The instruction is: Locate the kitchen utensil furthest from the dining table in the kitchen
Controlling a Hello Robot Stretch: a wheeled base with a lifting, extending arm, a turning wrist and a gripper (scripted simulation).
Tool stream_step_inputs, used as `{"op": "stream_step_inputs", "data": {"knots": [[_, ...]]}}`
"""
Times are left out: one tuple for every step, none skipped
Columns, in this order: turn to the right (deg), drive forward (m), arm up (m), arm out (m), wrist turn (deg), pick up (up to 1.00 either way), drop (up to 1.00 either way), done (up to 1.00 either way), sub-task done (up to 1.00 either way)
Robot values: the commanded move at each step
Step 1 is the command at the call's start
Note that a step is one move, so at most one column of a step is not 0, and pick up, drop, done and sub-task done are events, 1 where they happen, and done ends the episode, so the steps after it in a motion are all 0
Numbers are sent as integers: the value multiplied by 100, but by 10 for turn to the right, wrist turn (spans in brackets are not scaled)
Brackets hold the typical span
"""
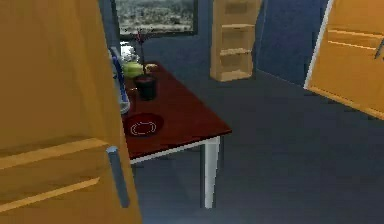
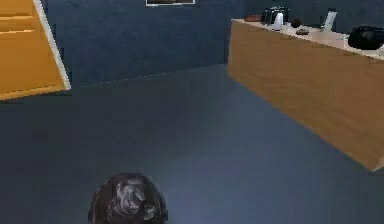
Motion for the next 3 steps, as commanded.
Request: {"op": "stream_step_inputs", "data": {"knots": [[450, 0, 0, 0, 0, 0, 0, 0, 0], [450, 0, 0, 0, 0, 0, 0, 0, 0], [210, 0, 0, 0, 0, 0, 0, 0, 0]]}}
